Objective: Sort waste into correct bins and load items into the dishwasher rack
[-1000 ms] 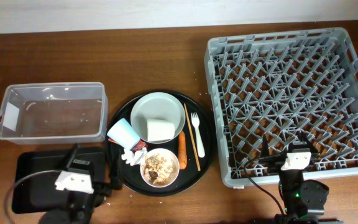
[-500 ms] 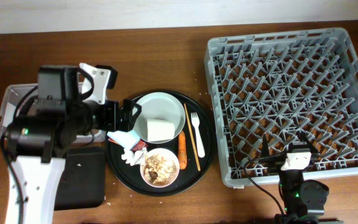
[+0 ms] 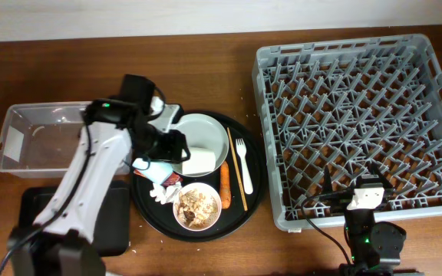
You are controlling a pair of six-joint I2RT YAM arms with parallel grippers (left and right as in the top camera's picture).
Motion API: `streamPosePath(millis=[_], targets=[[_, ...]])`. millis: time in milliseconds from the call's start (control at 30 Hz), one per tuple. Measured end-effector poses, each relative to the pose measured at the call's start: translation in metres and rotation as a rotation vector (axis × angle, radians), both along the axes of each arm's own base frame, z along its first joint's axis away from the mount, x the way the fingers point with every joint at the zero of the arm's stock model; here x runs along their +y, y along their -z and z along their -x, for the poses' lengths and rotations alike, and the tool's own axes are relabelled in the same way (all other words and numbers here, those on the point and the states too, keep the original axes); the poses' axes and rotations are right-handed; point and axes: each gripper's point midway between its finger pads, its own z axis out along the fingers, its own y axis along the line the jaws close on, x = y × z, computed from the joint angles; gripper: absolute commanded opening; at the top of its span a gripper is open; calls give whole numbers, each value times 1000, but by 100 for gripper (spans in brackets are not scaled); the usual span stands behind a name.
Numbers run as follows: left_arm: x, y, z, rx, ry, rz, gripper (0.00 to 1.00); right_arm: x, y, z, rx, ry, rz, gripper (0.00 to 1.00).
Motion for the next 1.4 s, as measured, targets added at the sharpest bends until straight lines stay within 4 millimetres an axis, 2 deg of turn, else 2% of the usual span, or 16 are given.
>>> streamPosePath(millis=[67,233,333,400,433,633,700,867,1067,1167,1233,1267,1333,1400], targets=[[-10,18,-7,20,21,-4,53,0,0,0,0,0,0,99],[-12,52,-15,83,20,-20,53,0,0,0,0,0,0,99],[-13,66,-19,100,20,-24,52,0,0,0,0,0,0,99],[-13,72,-19,114,20,-27,44,0,0,0,0,0,0,99],[-13,77,-20,125,17,-29,36,0,0,0,0,0,0,99],[-14,77,-22,123,7,-24,10,0,0,0,0,0,0,99],[-14,77,-22,123,6,-24,7,0,0,0,0,0,0,99],[-14,77,-22,122,7,-24,7,0,0,0,0,0,0,99],[-14,54,-48,76,-96,-20,20,0,0,0,0,0,0,99],[4,56,-54,95,-200,-55,21,0,0,0,0,0,0,99],[25,55,-59,119,-294,-63,23,0,0,0,0,0,0,99],[37,52,-63,125,-343,-61,31,0,0,0,0,0,0,99],[51,50,-67,140,-405,-39,66,0,0,0,0,0,0,99],[59,47,-71,153,-451,17,69,0,0,0,0,0,0,99]])
